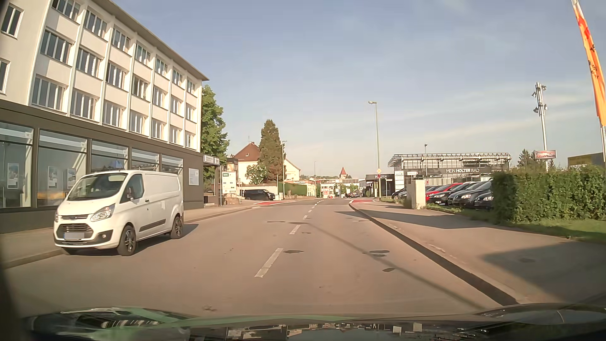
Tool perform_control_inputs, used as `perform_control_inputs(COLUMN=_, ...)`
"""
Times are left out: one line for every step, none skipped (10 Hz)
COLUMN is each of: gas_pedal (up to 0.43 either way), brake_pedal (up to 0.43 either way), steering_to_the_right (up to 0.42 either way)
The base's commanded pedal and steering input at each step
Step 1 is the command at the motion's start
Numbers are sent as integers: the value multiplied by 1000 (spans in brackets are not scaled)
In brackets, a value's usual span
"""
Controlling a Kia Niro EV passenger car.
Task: Follow the waypoints while adhering to traffic rules and regulations
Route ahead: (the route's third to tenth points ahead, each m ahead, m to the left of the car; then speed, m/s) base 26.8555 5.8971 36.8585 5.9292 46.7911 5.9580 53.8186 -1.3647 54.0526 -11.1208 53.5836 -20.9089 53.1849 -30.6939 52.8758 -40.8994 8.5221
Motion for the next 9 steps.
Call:
perform_control_inputs(gas_pedal=0, brake_pedal=0, steering_to_the_right=2)
perform_control_inputs(gas_pedal=0, brake_pedal=6, steering_to_the_right=1)
perform_control_inputs(gas_pedal=0, brake_pedal=24, steering_to_the_right=0)
perform_control_inputs(gas_pedal=0, brake_pedal=37, steering_to_the_right=0)
perform_control_inputs(gas_pedal=0, brake_pedal=49, steering_to_the_right=0)
perform_control_inputs(gas_pedal=0, brake_pedal=49, steering_to_the_right=0)
perform_control_inputs(gas_pedal=0, brake_pedal=55, steering_to_the_right=0)
perform_control_inputs(gas_pedal=0, brake_pedal=6, steering_to_the_right=-1)
perform_control_inputs(gas_pedal=0, brake_pedal=0, steering_to_the_right=0)
